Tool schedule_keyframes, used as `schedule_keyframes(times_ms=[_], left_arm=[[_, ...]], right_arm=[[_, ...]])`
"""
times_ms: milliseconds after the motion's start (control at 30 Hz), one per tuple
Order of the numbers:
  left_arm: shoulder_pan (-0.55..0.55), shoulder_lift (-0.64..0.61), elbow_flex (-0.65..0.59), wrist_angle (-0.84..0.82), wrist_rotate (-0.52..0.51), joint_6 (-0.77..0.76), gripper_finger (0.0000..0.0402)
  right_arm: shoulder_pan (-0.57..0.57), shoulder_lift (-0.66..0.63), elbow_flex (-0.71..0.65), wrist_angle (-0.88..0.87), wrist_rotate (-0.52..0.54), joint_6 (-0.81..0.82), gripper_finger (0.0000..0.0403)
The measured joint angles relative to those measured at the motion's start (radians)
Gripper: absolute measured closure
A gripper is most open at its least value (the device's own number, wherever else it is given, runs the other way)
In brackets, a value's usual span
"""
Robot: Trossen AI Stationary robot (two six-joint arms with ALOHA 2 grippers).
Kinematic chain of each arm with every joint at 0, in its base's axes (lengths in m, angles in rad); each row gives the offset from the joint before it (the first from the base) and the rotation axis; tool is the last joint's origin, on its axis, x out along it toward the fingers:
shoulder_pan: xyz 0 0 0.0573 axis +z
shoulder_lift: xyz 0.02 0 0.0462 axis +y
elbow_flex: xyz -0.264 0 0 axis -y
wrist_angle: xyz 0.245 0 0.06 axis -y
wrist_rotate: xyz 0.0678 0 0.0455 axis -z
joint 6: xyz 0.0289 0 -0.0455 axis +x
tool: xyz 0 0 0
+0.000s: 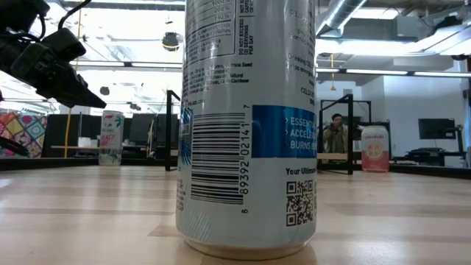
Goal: Place canned beverage on shelf
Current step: Put the bottom white pink soda can on the shelf aligned with the other white pink soda can
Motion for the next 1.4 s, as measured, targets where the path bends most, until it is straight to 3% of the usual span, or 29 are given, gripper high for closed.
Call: schedule_keyframes(times_ms=[167,267,400,600,767,933,1233,1400], left_arm=[[0.000,0.000,0.000,0.000,0.000,0.000,0.0391],[0.000,0.000,0.000,0.000,0.000,0.000,0.0391],[0.000,0.000,0.000,0.000,0.000,0.000,0.0391],[0.000,0.000,0.000,0.000,0.000,0.000,0.0391],[0.000,0.000,0.000,0.000,0.000,0.000,0.0391],[0.000,0.000,0.000,0.000,0.000,0.000,0.0391],[0.000,0.000,0.000,0.000,0.000,0.000,0.0391],[0.000,0.000,0.000,0.000,0.000,0.000,0.0391]], right_arm=[[0.081,0.052,0.001,0.173,-0.198,0.108,0.0069],[0.154,0.073,0.001,0.247,-0.199,0.147,0.0069],[0.240,0.121,0.001,0.305,-0.087,0.149,0.0069],[0.285,0.184,0.001,0.293,0.172,0.142,0.0069],[0.271,0.159,0.001,0.271,0.191,0.154,0.0069],[0.259,0.050,0.001,0.169,0.207,0.151,0.0069],[0.213,-0.165,0.002,0.066,0.436,0.081,0.0069],[0.146,-0.199,0.002,-0.013,0.455,0.047,0.0069]])
